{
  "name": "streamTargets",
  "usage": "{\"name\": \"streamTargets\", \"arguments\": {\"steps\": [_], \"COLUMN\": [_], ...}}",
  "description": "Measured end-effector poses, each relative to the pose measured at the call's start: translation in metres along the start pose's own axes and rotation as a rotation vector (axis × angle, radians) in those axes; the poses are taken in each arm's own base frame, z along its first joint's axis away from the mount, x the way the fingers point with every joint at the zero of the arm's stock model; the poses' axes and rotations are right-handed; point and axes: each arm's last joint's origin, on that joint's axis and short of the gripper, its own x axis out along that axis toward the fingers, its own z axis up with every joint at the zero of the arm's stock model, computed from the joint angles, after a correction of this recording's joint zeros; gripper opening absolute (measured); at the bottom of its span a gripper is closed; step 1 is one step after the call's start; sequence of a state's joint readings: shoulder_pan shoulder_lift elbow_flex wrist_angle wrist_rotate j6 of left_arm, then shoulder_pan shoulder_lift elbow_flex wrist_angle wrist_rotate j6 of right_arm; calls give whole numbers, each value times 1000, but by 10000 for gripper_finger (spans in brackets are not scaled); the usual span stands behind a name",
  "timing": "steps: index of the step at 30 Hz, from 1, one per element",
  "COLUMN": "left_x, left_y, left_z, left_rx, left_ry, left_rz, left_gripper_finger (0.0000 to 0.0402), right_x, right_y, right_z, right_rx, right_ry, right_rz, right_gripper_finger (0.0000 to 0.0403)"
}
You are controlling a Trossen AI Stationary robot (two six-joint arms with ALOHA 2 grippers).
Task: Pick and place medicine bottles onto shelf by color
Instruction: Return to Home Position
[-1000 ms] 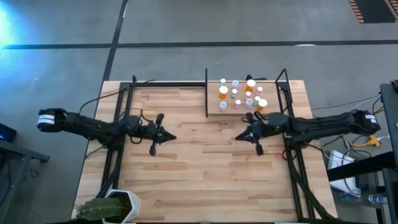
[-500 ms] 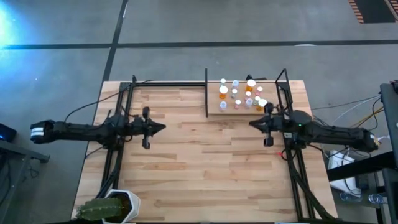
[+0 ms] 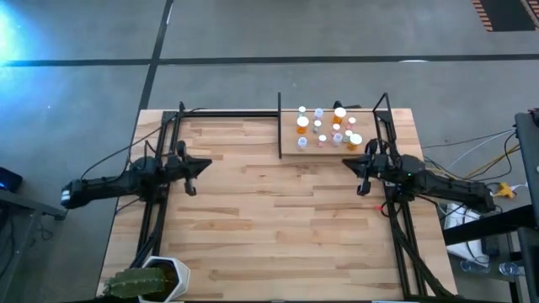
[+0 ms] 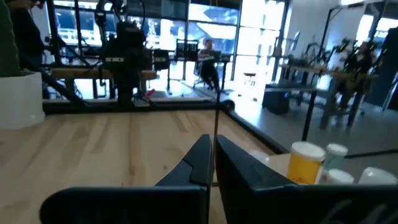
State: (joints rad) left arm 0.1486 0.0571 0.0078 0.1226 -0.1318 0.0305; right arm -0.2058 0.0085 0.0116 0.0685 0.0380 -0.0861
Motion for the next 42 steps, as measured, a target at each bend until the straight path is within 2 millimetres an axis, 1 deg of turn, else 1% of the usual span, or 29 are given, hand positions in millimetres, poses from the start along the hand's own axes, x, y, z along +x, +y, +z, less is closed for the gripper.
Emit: {"name": "streamTargets", "arguments": {"steps": [1, 3, 7, 9, 13, 15, 20, 26, 42], "left_x": [-3, -2, 0, -1, -2, -2, -1, 0, 3], "left_y": [1, 2, 2, 2, 2, 3, 5, 5, 4], "left_z": [0, -2, -7, -7, -5, -5, -6, -8, -13], "left_rx": [-9, -22, -58, -66, -44, -40, -37, -31, -19], "left_ry": [-10, 22, 70, 64, 40, 39, 57, 77, 130], "left_rz": [22, 64, 72, 70, 78, 118, 183, 187, 188], "left_gripper_finger": [0, 0, 0, 0, 0, 0, 0, 0, 0], "right_x": [-1, -1, -1, -1, -1, -1, -1, 0, 0], "right_y": [0, -1, -1, -2, -6, -7, -7, -7, -7], "right_z": [1, 1, 2, 2, -1, -1, -1, -2, -3], "right_rx": [-5, -30, -34, -38, -57, -56, -40, -6, -6], "right_ry": [-8, -9, -16, -19, 27, 25, 27, 40, 52], "right_rz": [-4, -20, -47, -63, -214, -244, -250, -248, -247], "right_gripper_finger": [12, 12, 12, 12, 12, 12, 12, 12, 12]}}
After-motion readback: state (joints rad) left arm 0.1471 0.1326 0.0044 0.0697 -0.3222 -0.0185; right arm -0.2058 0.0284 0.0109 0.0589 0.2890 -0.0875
